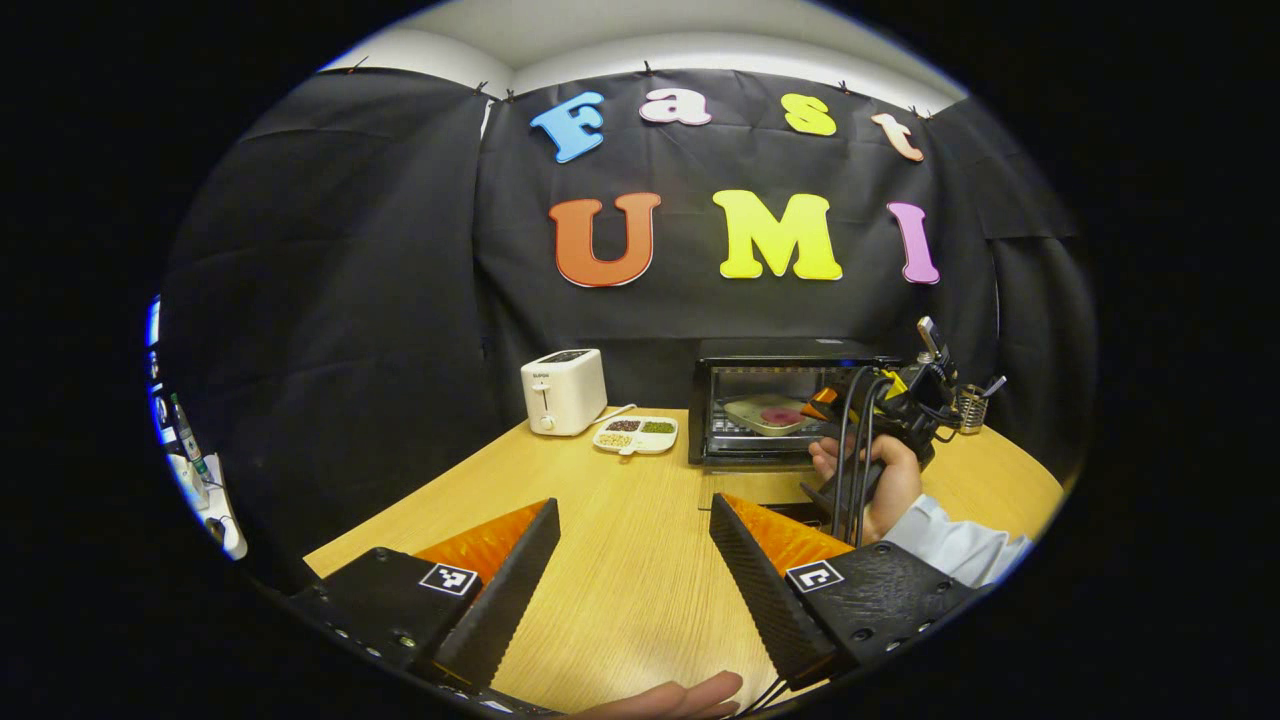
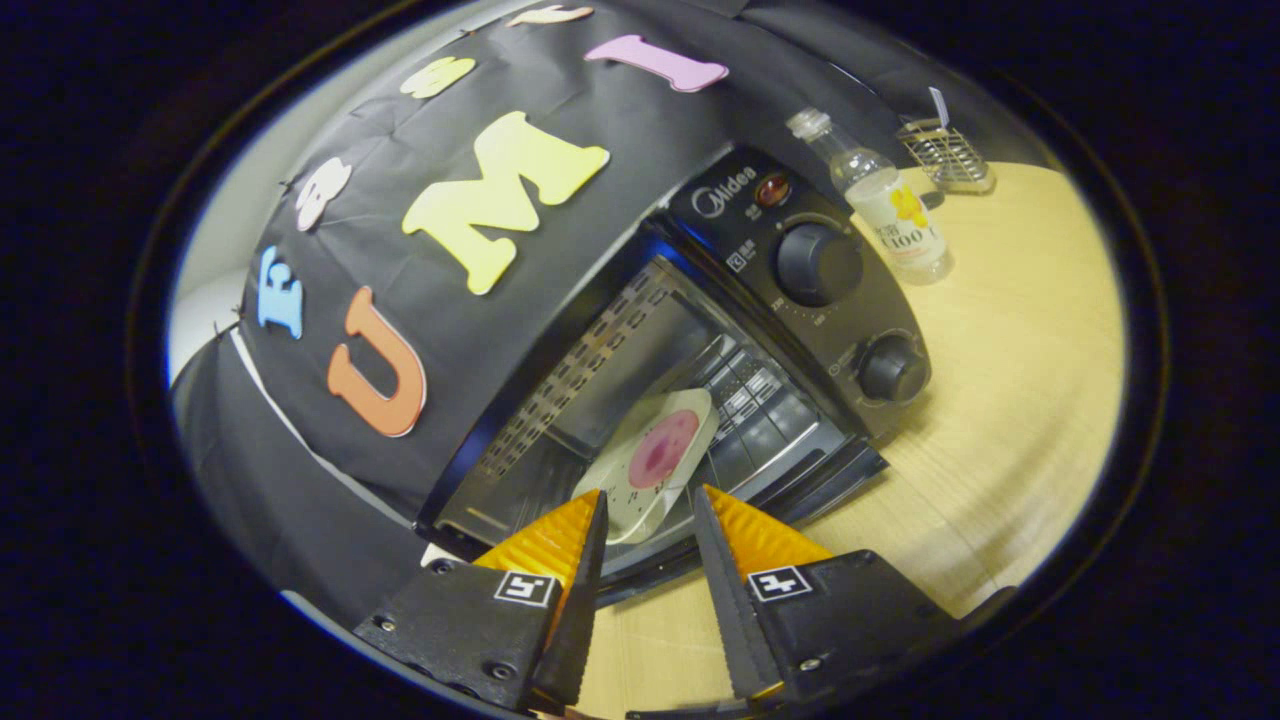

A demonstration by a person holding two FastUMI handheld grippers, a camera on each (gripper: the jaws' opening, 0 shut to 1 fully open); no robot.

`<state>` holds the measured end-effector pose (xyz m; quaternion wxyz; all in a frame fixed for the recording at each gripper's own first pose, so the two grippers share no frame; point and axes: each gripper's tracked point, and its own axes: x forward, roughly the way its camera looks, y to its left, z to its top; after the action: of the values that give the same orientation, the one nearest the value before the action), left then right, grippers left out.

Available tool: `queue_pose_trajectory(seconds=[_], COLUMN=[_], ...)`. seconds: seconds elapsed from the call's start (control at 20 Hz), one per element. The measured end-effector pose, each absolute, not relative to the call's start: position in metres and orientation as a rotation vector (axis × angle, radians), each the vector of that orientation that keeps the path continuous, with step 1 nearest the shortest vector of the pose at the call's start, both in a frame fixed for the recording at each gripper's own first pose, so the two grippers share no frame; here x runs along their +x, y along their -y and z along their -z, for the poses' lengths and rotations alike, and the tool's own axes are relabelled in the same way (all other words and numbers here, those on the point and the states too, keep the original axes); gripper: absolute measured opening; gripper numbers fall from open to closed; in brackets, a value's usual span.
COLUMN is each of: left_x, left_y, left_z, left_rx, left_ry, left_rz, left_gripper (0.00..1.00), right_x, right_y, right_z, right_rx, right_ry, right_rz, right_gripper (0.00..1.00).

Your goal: Open the electric oven with the left hand, put the food in, and close the electric oven.

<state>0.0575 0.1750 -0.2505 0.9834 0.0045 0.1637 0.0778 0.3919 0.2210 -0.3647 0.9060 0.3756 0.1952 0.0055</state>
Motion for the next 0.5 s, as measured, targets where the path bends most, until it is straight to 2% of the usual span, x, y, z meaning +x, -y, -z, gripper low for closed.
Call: queue_pose_trajectory(seconds=[0.05, 0.1, 0.15, 0.2, 0.25, 0.3, 0.4, 0.5], left_x=[0.057, 0.057, 0.055, 0.053, 0.052, 0.050, 0.049, 0.052], left_y=[-0.174, -0.172, -0.171, -0.169, -0.166, -0.163, -0.154, -0.141], left_z=[0.254, 0.255, 0.257, 0.259, 0.260, 0.259, 0.262, 0.266], left_rx=[0.009, 0.007, 0.004, 0.000, -0.003, -0.009, -0.021, -0.032], left_ry=[-0.337, -0.341, -0.344, -0.348, -0.350, -0.348, -0.349, -0.354], left_rz=[-0.156, -0.155, -0.153, -0.152, -0.148, -0.144, -0.129, -0.100], left_gripper=[0.96, 0.96, 0.96, 0.96, 0.96, 0.96, 0.96, 0.96], right_x=[0.381, 0.370, 0.361, 0.351, 0.341, 0.329, 0.305, 0.284], right_y=[-0.218, -0.215, -0.214, -0.209, -0.204, -0.199, -0.188, -0.173], right_z=[0.359, 0.351, 0.344, 0.338, 0.333, 0.326, 0.312, 0.296], right_rx=[0.733, 0.691, 0.650, 0.616, 0.587, 0.574, 0.540, 0.512], right_ry=[-0.386, -0.367, -0.350, -0.333, -0.322, -0.311, -0.291, -0.267], right_rz=[-0.020, -0.037, -0.055, -0.063, -0.072, -0.085, -0.105, -0.116], right_gripper=[0.57, 0.55, 0.67, 0.72, 0.85, 0.80, 0.86, 0.99])
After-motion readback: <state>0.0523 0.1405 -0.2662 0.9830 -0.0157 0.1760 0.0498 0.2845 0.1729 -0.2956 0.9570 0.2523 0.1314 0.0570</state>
